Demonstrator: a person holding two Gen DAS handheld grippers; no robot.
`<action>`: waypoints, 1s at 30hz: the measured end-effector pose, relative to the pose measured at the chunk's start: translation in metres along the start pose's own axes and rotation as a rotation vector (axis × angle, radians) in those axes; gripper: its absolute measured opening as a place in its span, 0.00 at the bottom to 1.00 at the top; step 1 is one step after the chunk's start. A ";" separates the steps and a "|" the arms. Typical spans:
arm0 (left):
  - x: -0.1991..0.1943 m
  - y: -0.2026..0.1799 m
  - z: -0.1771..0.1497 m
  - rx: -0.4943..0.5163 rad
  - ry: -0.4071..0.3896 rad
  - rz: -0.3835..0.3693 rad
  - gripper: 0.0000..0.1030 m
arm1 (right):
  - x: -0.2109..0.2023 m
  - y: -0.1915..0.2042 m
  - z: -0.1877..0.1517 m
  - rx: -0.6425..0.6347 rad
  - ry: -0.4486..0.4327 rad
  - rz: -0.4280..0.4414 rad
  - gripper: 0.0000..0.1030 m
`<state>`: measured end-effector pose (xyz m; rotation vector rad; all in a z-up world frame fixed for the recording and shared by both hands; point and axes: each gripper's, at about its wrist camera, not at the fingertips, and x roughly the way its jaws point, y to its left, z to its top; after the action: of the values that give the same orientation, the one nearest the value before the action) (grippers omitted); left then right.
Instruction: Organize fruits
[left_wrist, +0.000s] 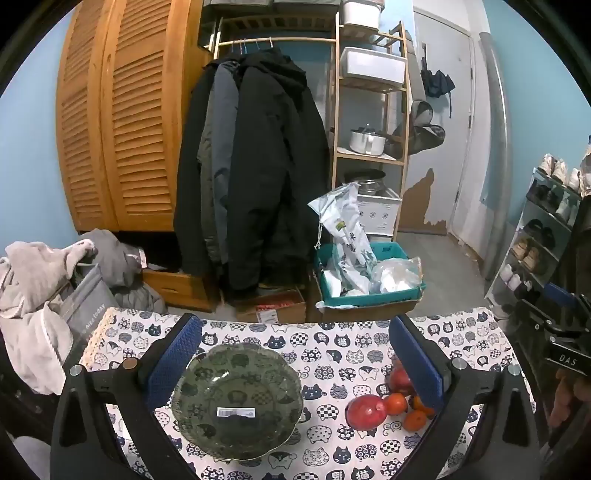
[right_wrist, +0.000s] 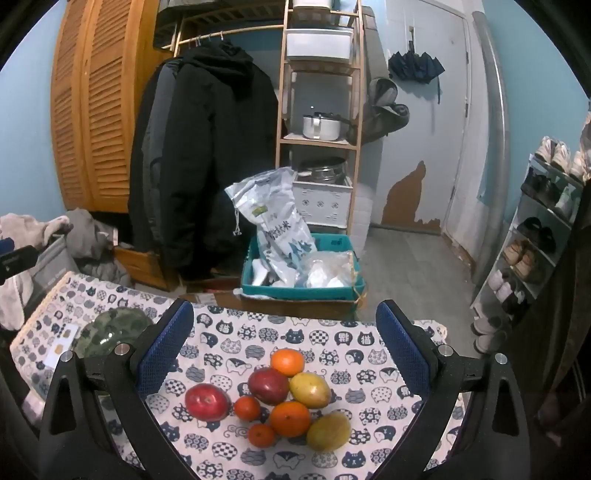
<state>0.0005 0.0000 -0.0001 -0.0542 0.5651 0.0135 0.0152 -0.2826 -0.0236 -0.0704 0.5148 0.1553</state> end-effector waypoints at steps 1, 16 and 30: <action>0.000 0.000 0.000 0.001 -0.008 0.003 0.99 | 0.000 0.000 0.000 -0.001 0.008 -0.001 0.94; 0.000 -0.001 -0.002 0.009 -0.006 0.005 0.99 | 0.001 0.001 0.000 -0.002 0.011 0.000 0.94; -0.001 0.003 0.000 0.019 -0.005 0.014 0.99 | 0.001 0.002 0.000 -0.003 0.015 0.000 0.94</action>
<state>-0.0002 0.0028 0.0008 -0.0320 0.5604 0.0217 0.0161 -0.2804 -0.0240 -0.0749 0.5291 0.1556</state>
